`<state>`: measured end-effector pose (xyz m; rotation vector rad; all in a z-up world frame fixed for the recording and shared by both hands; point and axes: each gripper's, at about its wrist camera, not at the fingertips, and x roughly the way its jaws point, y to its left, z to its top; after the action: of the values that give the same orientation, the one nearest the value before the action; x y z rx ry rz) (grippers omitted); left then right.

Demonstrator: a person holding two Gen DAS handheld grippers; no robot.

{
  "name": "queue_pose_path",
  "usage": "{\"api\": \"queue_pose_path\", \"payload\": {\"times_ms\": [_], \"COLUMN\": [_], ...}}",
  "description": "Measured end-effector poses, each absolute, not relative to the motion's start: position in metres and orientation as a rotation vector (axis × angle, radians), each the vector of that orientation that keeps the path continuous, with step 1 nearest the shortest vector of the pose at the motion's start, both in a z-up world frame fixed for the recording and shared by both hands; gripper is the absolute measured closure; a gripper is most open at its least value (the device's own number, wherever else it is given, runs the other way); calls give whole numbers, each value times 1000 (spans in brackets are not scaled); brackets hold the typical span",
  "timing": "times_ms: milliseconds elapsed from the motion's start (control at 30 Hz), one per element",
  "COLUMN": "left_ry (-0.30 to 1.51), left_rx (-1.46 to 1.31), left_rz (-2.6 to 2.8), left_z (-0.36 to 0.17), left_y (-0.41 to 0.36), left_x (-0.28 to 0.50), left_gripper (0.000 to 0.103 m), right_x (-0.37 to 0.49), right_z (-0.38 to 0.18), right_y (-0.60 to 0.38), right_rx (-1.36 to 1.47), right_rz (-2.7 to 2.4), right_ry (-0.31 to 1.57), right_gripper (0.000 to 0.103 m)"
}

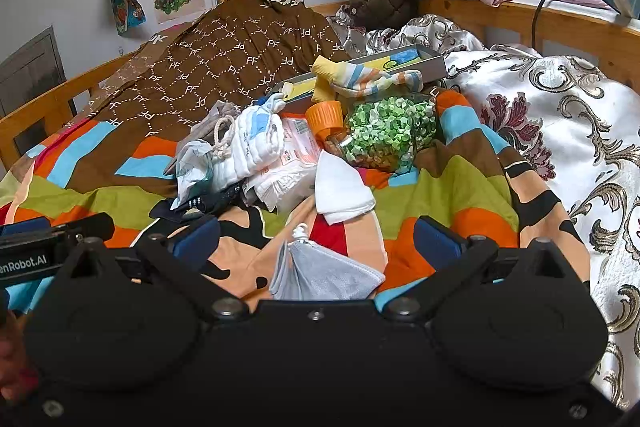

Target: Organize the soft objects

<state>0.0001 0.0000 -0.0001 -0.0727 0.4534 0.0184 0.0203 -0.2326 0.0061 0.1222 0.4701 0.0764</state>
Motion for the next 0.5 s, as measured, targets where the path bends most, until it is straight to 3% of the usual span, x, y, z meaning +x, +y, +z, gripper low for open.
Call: {"api": "queue_pose_path", "payload": {"times_ms": [500], "left_ry": [454], "left_rx": [-72], "left_rz": [18], "left_z": [0], "left_y": [0], "left_x": [0], "left_gripper": [1], "right_x": [21], "right_z": [6], "right_y": [-233], "right_rx": [126], "right_rz": [78], "right_ry": [470], "right_gripper": [0]}}
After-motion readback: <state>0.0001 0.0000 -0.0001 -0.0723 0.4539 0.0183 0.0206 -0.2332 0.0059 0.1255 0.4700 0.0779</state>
